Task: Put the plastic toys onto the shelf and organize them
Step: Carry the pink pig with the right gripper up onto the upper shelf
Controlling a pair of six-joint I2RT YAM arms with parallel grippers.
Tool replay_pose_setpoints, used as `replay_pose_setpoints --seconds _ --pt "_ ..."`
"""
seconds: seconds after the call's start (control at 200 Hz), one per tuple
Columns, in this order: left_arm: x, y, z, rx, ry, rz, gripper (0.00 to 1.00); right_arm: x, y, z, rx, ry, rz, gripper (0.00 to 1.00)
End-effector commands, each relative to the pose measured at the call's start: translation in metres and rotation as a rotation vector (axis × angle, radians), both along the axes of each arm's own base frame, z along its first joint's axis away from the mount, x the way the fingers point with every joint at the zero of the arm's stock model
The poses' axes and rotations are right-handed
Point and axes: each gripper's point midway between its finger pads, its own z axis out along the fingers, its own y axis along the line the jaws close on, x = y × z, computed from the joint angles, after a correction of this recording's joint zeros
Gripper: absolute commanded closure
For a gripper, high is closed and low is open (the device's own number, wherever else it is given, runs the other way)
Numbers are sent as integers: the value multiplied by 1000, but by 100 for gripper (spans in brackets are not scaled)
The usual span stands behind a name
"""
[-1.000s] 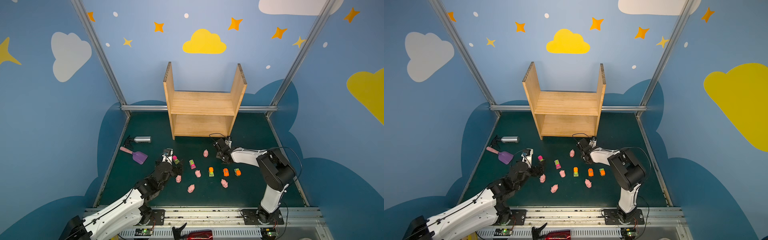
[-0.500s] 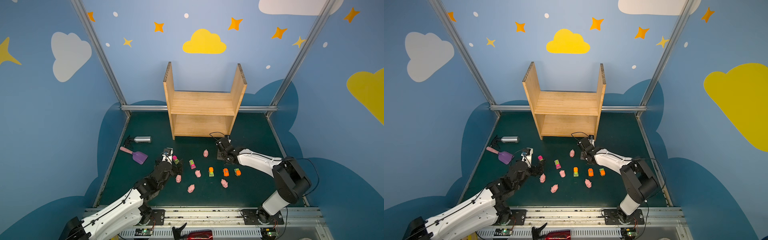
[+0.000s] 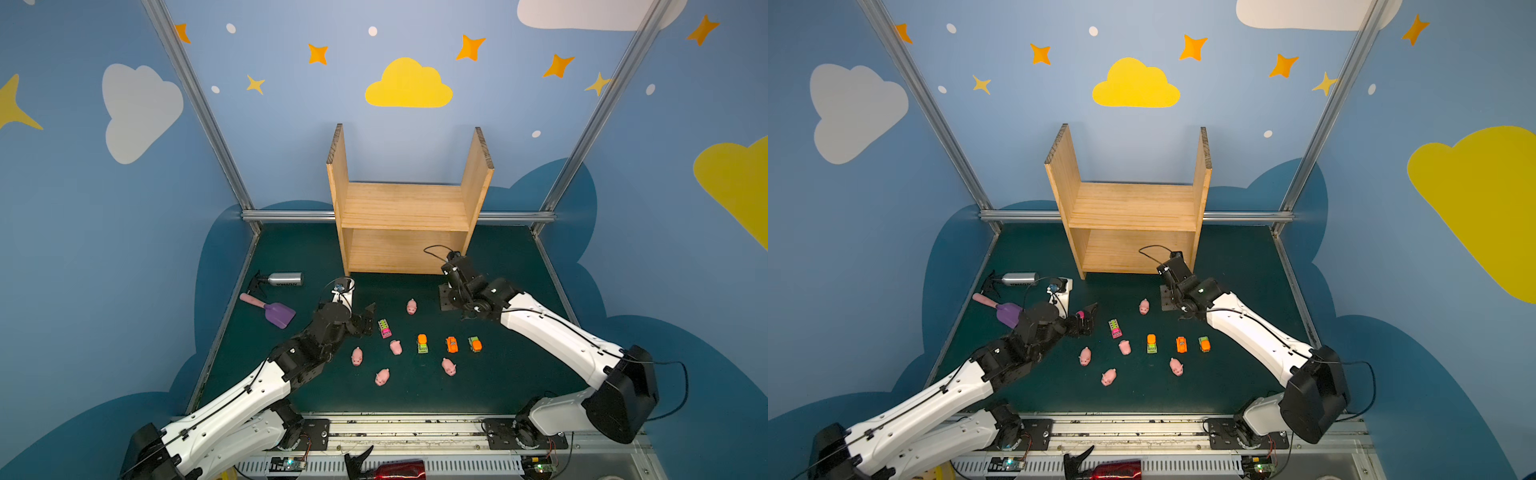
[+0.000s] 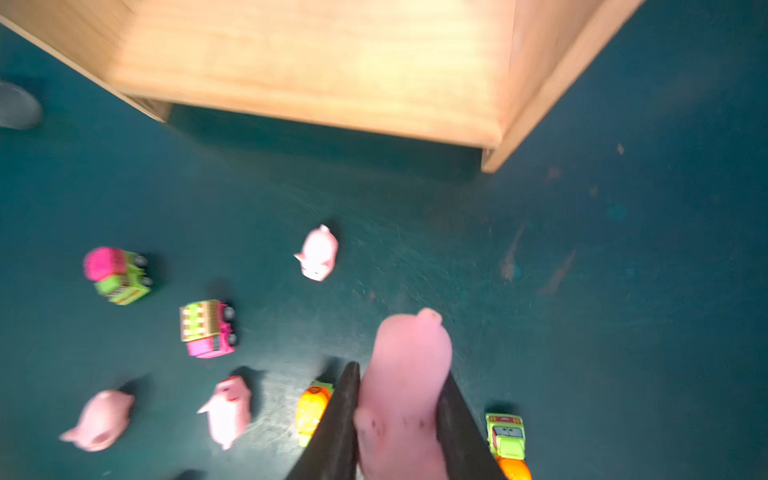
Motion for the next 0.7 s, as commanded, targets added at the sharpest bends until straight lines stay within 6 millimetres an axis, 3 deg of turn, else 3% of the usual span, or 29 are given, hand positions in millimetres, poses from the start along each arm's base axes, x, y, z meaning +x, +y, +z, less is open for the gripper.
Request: replay_pose_setpoints --seconds 0.0,0.14,0.356,0.566,0.696 --pt "3 -13 17 27 31 -46 0 -9 -5 30 -43 -15 78 74" --pt "9 -25 41 58 56 -80 0 1 3 68 -26 -68 117 74" --pt "16 -39 82 28 16 -121 0 26 20 108 -8 -106 186 74" --pt "21 -48 107 20 -21 -146 0 74 23 129 -38 -139 181 74" --pt "23 -51 119 28 -35 -160 0 105 19 131 -46 -149 164 74"
